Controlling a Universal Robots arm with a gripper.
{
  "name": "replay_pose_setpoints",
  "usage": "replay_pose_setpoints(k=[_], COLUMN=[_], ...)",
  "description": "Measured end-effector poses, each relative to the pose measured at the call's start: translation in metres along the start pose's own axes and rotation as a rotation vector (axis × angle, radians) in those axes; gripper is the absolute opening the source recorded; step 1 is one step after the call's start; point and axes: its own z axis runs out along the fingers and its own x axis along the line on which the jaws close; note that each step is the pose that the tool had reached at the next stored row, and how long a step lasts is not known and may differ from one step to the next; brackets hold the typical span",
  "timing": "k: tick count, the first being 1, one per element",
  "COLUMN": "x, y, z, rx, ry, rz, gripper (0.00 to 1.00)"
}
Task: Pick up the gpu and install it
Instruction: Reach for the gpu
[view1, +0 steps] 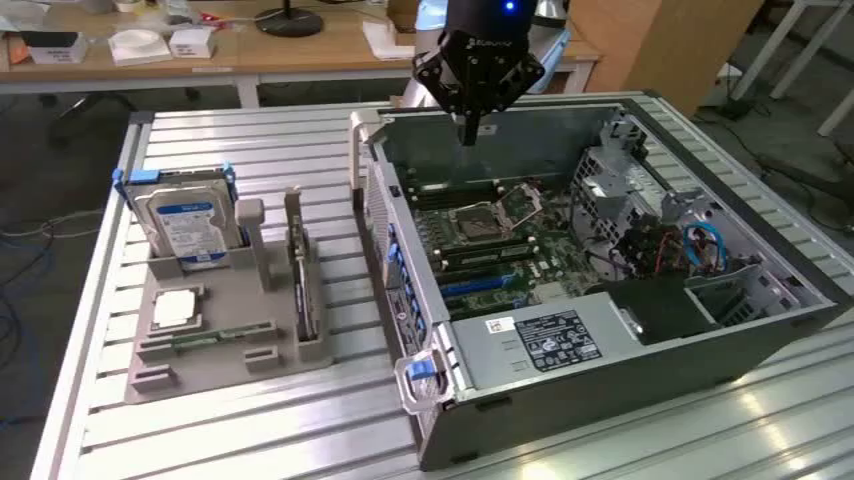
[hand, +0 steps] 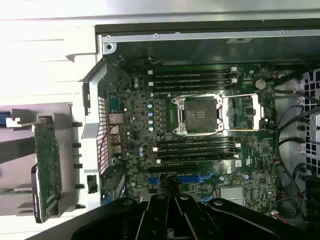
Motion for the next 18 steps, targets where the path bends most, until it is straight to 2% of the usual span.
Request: replay_pose_setpoints(k=[8, 18], x=[0.002, 0.021], y=[-0.0002, -0.0015], z=[-0.0001, -0.0006], rx=[0.0001, 0.0], ry=[0.0001, 0.0], rz=[0.0, 0.0], gripper=[0.1, 0.1])
